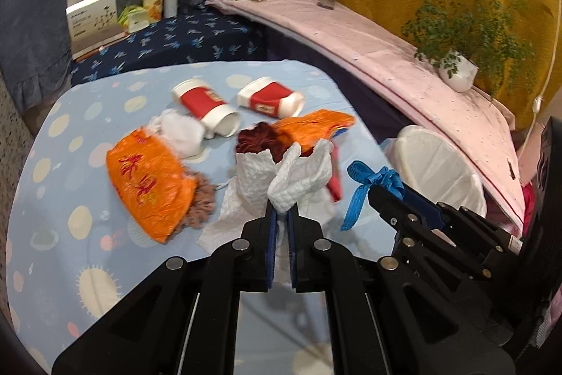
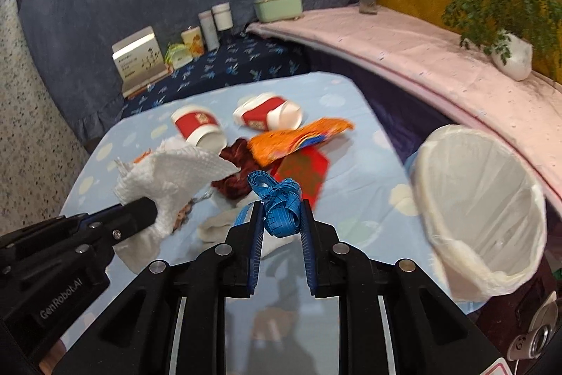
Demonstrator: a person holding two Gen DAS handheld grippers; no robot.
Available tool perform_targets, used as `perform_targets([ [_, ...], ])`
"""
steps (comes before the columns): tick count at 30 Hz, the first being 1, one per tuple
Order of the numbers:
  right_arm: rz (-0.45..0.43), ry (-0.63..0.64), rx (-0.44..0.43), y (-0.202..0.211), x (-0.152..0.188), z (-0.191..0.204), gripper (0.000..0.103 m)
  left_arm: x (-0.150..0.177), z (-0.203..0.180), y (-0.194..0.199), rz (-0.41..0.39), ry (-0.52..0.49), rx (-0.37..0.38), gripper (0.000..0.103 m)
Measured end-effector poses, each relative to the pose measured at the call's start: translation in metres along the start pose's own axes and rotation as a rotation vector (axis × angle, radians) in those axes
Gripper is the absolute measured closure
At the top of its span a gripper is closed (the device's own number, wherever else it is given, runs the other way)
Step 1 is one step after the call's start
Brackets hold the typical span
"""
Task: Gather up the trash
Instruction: 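Carry the tissue and blue ribbon over the white trash bin with both tools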
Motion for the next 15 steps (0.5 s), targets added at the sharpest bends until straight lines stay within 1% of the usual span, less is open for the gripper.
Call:
perform_targets([
  [6, -0.071, -0.056, 0.047, 0.032, -0.021, -0.046, 0.084, -0.018, -0.051, 0.003, -0.026, -0.079, 0.043, 0.097],
  [15, -0.151, -0.159, 0.138, 0.069, -0.038, -0.127, 0.084, -0.040, -0.124, -0.006, -0.045, -0.167, 0.131, 0.097],
])
Point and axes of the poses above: each gripper's, at about its wrist camera, not at the fingertips, and y roughly against the way its jaws point, z to its left, x to its underside, the point moved 5 cm from there along -y, roughly the way its jaws point, and after that the axes turned 12 degrees about -y, right-handed, at the moved point
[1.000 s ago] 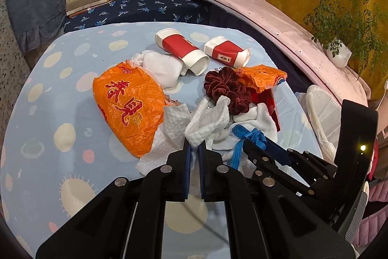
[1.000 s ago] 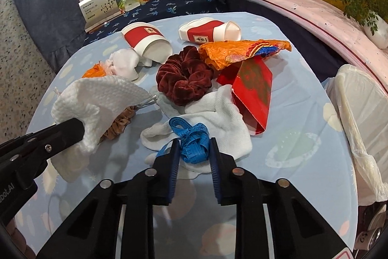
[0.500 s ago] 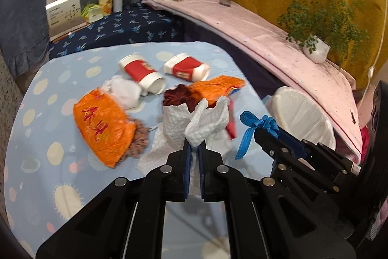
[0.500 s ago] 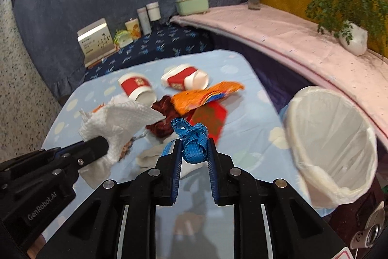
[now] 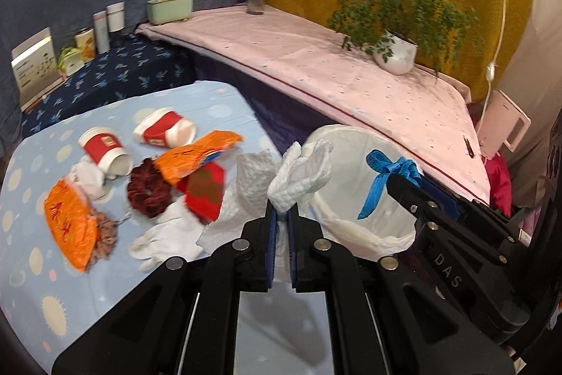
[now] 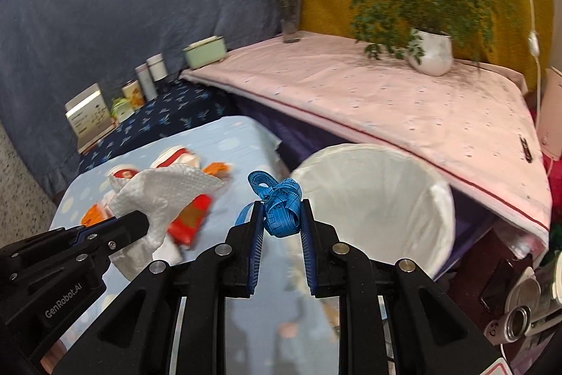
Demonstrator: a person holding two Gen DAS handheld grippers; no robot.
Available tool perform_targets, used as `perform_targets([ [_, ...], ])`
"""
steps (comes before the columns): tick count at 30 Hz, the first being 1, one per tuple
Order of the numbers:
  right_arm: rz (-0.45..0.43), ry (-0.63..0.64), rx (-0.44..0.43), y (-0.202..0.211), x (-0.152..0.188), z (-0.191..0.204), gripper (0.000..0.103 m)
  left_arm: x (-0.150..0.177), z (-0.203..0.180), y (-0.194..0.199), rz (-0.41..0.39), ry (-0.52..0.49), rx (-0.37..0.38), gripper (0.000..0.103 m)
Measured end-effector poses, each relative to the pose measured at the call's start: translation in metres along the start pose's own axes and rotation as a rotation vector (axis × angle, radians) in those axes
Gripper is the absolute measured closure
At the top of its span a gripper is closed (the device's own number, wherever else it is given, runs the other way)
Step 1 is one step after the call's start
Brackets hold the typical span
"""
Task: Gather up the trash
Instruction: 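Carry the tissue and blue ribbon over the white trash bin with both tools, then open both tools to drop the tissue and ribbon into the bin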
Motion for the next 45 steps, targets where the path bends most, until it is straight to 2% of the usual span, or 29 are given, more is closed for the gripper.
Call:
perform_targets([
  [13, -0.021, -0.120, 0.123, -0.006, -0.015, -0.101, 0.084, -0.037, -0.079, -0.055, 0.024, -0.103, 0.139, 0.097],
  [23, -0.003, -0.167, 0.149, -0.028, -0.019, -0.133, 0.084, -0.055, -0.105, -0.100, 0.059, -0.124, 0.180, 0.095],
  [24, -0.002, -0.167, 0.151, -0.030, -0.020, -0.134, 0.084, -0.056, -0.105, -0.103, 0.057, -0.122, 0.176, 0.089],
  [25, 0.000, -0.167, 0.152, -0.033, -0.020, -0.135, 0.084, -0.057, -0.104, -0.105, 0.059, -0.119, 0.165, 0.071],
  [27, 0.002, -0.167, 0.153, -0.036, -0.021, -0.136, 0.084, -0.059, -0.098, -0.105, 0.053, -0.091, 0.139, 0.047],
  [28, 0.002, -0.167, 0.154, -0.037, -0.021, -0.136, 0.084, -0.060, -0.093, -0.103, 0.036, -0.072, 0.122, 0.042],
  [41, 0.017, -0.142, 0.140, -0.058, -0.025, -0.120, 0.081, -0.049, -0.048, -0.101, 0.042, -0.021, 0.017, 0.042],
  [45, 0.016, -0.138, 0.141, -0.061, -0.027, -0.112, 0.070, -0.044, -0.037, -0.100, 0.049, -0.010, -0.007, 0.042],
])
Point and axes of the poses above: each gripper's, at about its wrist camera, not at the fingertips, and y roughly against the way its jaws point, z to its left, x to its underside, the point moved 5 cm from there along -y, roughly the way its jaws point, and after that the axes turned 12 degrees about -y, right-handed, at the moved point
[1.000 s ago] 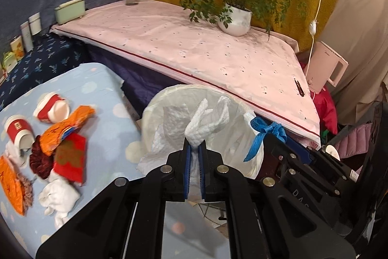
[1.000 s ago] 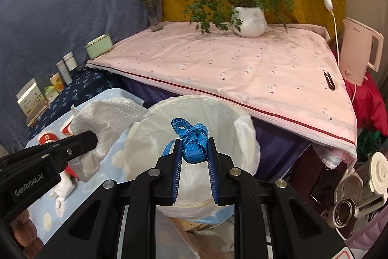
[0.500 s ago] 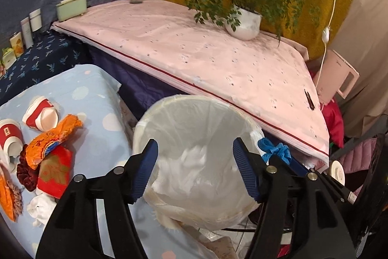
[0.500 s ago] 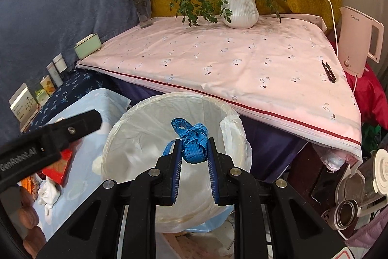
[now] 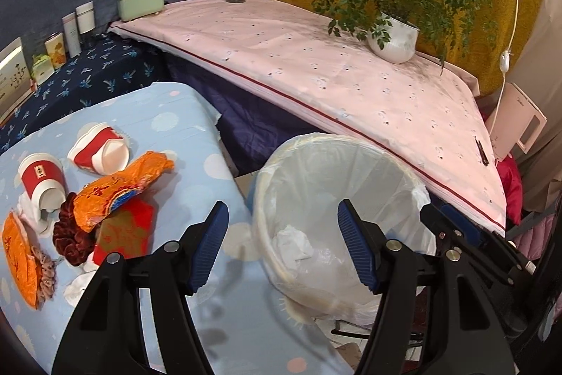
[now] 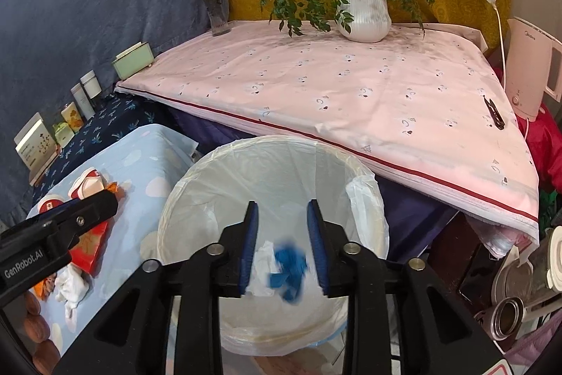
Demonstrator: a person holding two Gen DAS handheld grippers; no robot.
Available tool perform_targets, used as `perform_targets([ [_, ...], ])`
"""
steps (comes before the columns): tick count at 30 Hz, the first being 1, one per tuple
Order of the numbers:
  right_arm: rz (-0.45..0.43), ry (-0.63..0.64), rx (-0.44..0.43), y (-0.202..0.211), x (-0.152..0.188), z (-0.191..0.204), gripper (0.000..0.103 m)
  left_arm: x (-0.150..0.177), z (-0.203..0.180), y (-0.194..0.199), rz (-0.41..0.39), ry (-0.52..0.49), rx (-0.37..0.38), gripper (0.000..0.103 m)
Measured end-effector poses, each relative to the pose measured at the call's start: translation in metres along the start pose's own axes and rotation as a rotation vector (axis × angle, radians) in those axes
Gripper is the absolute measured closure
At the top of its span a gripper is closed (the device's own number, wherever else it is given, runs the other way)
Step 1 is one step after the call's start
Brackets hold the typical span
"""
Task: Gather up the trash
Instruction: 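Open both tools to drop the tissue and ribbon into the bin, then grasp the orange plastic bag with the left tool while the right tool grasps the white glove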
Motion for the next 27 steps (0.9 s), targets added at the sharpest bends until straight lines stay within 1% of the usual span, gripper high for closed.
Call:
perform_targets([
  [2, -0.003, 0.002, -0.008, 0.002, 0.000, 0.004, 0.066, 0.002, 0.005, 0.001, 0.005, 0.008, -0.010, 0.040],
  [3, -0.006, 0.006, -0.009, 0.003, -0.001, 0.007, 0.063, 0.004, 0.007, 0.002, 0.006, 0.013, -0.014, 0.038],
  [5, -0.014, 0.017, -0.013, 0.007, -0.001, 0.013, 0.060, 0.006, 0.013, 0.005, 0.003, 0.025, -0.025, 0.036],
  [10, -0.018, 0.040, -0.035, 0.018, 0.002, 0.030, 0.058, 0.014, 0.025, 0.017, -0.004, 0.047, -0.048, 0.036],
  [12, -0.020, 0.046, -0.046, 0.024, 0.006, 0.039, 0.054, 0.019, 0.032, 0.023, -0.008, 0.056, -0.059, 0.036],
  [13, -0.020, 0.050, -0.052, 0.026, 0.008, 0.043, 0.053, 0.021, 0.036, 0.027, -0.010, 0.061, -0.065, 0.036],
  [20, -0.003, 0.106, -0.098, 0.045, 0.031, 0.081, 0.051, 0.042, 0.066, 0.050, -0.012, 0.109, -0.112, 0.036],
  [22, 0.001, 0.113, -0.110, 0.050, 0.038, 0.091, 0.050, 0.048, 0.076, 0.057, -0.010, 0.119, -0.132, 0.036],
  [24, 0.007, 0.116, -0.124, 0.055, 0.046, 0.100, 0.046, 0.055, 0.086, 0.064, -0.009, 0.132, -0.146, 0.036],
  [27, 0.010, 0.134, -0.134, 0.061, 0.057, 0.113, 0.044, 0.067, 0.101, 0.074, -0.007, 0.148, -0.169, 0.036],
])
Point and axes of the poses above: each gripper's, at about its wrist camera, not at the fingertips, and y roughly against the way its jaws point, z to its left, x to its underside, the point moved 5 cm from there along -y, roughly the way its jaws point, and after that the axes turned 12 degrees about -y, right-handed, at the moved point
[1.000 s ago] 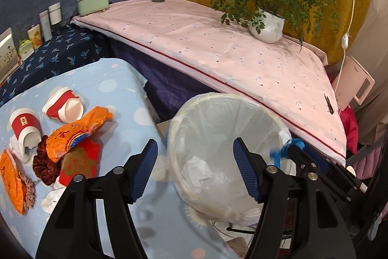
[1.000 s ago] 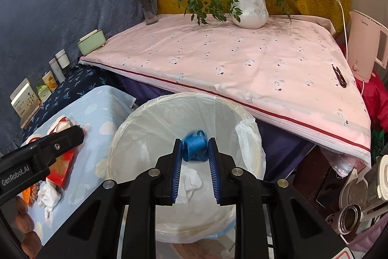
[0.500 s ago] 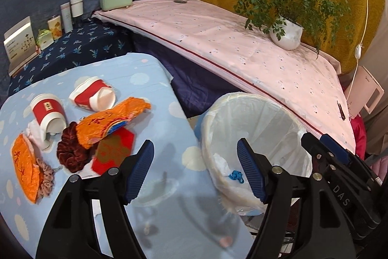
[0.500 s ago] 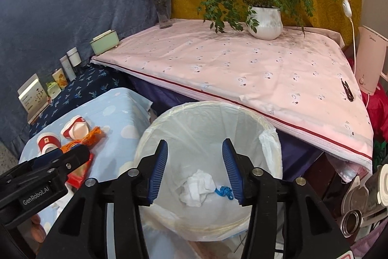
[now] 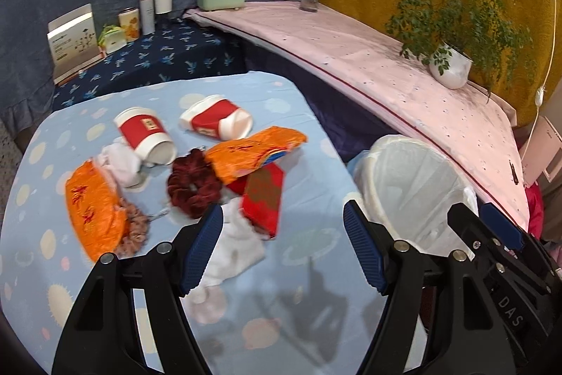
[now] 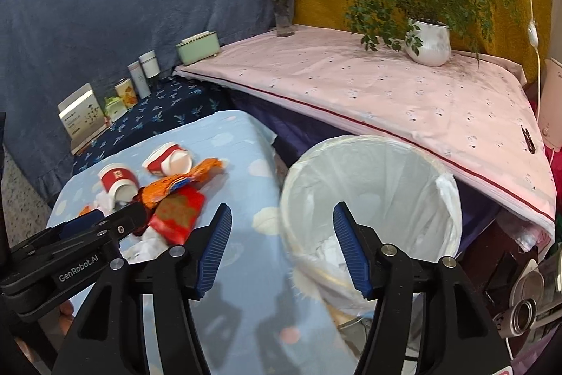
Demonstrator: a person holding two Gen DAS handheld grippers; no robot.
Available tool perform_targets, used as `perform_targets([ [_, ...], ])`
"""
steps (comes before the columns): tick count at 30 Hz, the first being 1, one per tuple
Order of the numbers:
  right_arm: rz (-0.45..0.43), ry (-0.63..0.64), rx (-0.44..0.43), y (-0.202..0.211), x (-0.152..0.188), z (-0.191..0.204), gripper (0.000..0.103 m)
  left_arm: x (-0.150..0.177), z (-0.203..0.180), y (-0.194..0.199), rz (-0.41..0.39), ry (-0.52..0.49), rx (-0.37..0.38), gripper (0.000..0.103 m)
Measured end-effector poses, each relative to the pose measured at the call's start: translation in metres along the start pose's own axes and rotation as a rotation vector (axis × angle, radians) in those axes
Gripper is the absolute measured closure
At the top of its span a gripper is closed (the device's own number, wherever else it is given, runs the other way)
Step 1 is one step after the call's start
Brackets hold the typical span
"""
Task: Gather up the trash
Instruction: 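Grasp the orange plastic bag with the left tool while the right tool grasps the white glove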
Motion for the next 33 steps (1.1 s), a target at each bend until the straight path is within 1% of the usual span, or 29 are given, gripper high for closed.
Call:
perform_targets([
  [4, 0.017, 0.027, -0.016, 0.003, 0.014, 0.019, 0.043, 0.013, 0.022, 0.006, 0.015, 0.028, -0.026, 0.035],
  [7, 0.032, 0.040, -0.027, 0.002, 0.024, 0.032, 0.041, 0.025, 0.040, 0.011, 0.022, 0.046, -0.061, 0.031],
  [14, 0.076, 0.075, -0.054, -0.007, 0.049, 0.063, 0.037, 0.050, 0.088, 0.018, 0.049, 0.110, -0.122, 0.028],
  [19, 0.108, 0.108, -0.073, -0.016, 0.068, 0.089, 0.032, 0.067, 0.124, 0.023, 0.063, 0.159, -0.172, 0.018],
  [22, 0.132, 0.122, -0.082, -0.025, 0.079, 0.101, 0.030, 0.078, 0.145, 0.025, 0.074, 0.191, -0.196, 0.015],
  [24, 0.157, 0.114, -0.096, -0.032, 0.086, 0.109, 0.027, 0.085, 0.159, 0.024, 0.083, 0.217, -0.214, 0.014],
  [28, 0.216, 0.070, -0.119, -0.050, 0.097, 0.121, 0.027, 0.094, 0.182, 0.021, 0.101, 0.248, -0.236, 0.014],
  [33, 0.253, 0.047, -0.115, -0.069, 0.103, 0.131, 0.027, 0.102, 0.201, 0.010, 0.127, 0.275, -0.229, 0.014],
])
Point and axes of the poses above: each gripper's, at about its wrist camera, not at the fingertips, and y roughly against the way its jaws point, z to its left, x to its underside, the point moved 5 cm from there along -y, roughly the way its jaws point, and after that the axes turned 12 degrees about -y, right-handed, at the moved point
